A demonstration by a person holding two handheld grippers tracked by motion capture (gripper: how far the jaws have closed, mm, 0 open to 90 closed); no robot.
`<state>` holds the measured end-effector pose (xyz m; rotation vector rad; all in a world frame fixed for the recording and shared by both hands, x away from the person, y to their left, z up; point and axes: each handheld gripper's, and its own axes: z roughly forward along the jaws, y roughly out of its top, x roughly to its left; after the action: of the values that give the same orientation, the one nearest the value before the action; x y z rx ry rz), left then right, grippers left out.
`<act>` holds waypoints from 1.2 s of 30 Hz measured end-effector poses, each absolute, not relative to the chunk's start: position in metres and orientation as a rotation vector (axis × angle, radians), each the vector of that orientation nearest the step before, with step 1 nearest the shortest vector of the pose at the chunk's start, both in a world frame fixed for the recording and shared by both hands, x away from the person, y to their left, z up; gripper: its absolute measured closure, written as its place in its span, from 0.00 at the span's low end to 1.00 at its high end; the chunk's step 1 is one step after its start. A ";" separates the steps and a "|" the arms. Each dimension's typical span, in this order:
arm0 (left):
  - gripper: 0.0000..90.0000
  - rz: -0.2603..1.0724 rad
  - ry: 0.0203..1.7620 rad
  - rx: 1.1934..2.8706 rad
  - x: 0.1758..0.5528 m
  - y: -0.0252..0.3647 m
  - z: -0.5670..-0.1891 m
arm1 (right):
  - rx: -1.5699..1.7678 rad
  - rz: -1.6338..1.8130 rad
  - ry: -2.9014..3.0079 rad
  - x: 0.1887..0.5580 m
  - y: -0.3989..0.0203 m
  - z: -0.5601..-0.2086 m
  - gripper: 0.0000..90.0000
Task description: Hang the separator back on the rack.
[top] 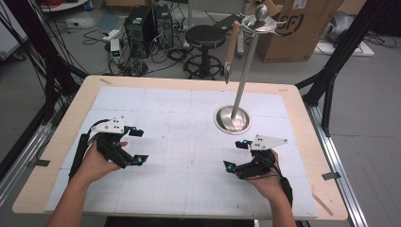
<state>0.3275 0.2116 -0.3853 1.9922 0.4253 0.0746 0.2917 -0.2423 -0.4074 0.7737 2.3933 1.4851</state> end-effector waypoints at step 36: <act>0.02 0.077 0.461 1.956 0.329 0.221 -0.392 | 0.767 1.469 2.399 0.291 -0.240 -0.408 0.12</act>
<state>0.3288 0.2212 -0.3917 1.9557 0.4611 0.0770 0.2915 -0.2402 -0.4077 0.7674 2.3994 1.4688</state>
